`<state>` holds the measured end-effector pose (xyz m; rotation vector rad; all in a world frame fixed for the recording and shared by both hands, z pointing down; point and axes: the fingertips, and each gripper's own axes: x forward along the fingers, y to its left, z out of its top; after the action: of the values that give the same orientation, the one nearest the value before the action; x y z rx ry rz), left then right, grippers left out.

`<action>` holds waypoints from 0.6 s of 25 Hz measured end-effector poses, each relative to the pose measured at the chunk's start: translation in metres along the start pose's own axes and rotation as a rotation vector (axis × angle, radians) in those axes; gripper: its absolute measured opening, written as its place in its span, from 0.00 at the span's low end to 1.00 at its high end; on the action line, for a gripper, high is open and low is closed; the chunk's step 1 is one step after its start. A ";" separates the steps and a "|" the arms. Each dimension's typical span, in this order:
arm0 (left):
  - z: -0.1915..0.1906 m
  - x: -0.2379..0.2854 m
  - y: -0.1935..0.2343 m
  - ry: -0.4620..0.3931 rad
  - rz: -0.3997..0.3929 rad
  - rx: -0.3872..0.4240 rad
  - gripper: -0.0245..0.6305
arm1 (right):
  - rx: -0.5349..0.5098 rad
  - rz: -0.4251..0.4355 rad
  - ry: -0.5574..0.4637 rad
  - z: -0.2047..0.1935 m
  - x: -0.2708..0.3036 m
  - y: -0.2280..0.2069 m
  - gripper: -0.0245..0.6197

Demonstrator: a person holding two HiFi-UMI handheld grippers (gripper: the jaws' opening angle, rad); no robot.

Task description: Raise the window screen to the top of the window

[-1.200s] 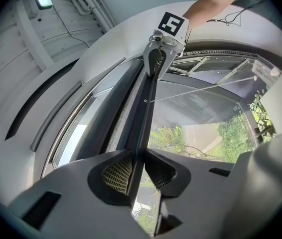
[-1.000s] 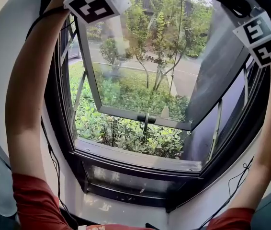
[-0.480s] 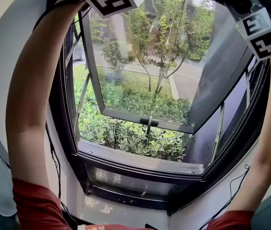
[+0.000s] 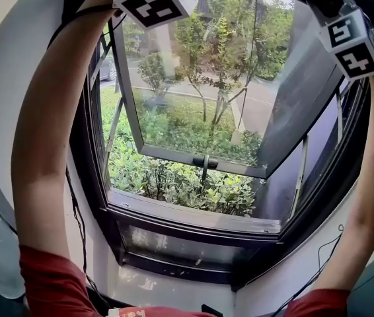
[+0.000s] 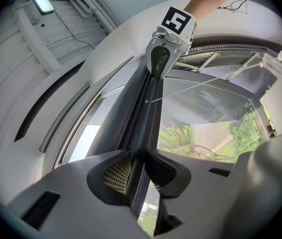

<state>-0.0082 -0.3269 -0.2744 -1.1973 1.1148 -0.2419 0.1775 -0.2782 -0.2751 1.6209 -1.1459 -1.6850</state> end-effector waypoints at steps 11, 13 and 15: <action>0.001 -0.017 -0.002 -0.051 0.076 -0.105 0.17 | 0.035 -0.035 -0.065 0.003 -0.025 0.003 0.23; -0.001 -0.025 -0.014 -0.070 0.080 -0.125 0.18 | 0.031 -0.033 -0.079 0.004 -0.029 0.016 0.23; 0.000 -0.031 -0.022 -0.087 0.078 -0.140 0.18 | 0.031 -0.026 -0.091 0.004 -0.031 0.025 0.23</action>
<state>-0.0149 -0.3153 -0.2390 -1.2725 1.1141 -0.0521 0.1737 -0.2640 -0.2381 1.5991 -1.2046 -1.7820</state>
